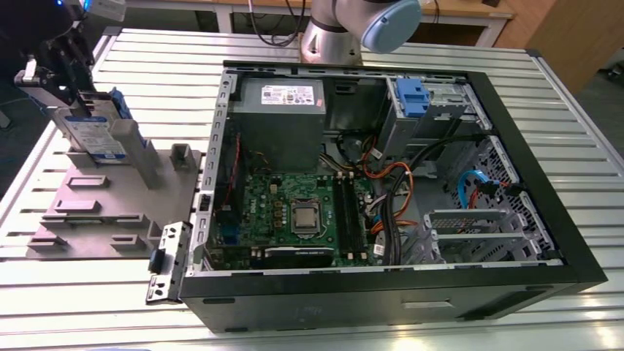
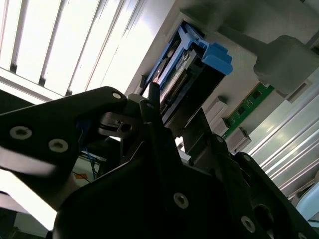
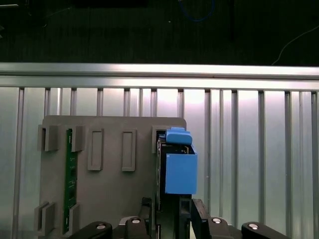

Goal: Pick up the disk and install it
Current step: 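Pick up the disk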

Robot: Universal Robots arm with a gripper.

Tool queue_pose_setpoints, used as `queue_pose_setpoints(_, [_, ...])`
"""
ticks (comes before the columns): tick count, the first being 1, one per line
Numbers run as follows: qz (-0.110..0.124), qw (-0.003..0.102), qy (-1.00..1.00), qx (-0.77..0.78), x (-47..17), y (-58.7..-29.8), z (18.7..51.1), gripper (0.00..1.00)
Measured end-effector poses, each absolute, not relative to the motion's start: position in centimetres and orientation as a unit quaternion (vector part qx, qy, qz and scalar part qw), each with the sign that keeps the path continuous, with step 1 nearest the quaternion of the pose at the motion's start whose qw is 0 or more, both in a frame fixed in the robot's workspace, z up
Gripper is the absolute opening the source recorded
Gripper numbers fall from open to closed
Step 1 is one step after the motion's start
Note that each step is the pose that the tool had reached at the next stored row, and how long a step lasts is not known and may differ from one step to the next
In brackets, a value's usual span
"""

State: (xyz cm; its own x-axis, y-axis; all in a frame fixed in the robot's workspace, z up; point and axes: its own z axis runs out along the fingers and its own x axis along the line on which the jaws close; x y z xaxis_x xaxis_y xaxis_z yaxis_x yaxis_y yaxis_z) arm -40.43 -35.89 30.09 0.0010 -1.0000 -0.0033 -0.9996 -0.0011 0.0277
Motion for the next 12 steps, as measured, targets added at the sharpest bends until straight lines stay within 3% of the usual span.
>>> queue_pose_setpoints(3, [-0.011,0.009,-0.707,0.707,-40.43,-35.89,30.09,0.43])
queue_pose_setpoints(4, [-0.011,0.009,-0.707,0.707,-40.43,-35.89,30.09,0.36])
queue_pose_setpoints(12, [-0.011,0.009,-0.707,0.707,-40.43,-35.89,30.06,0.35])
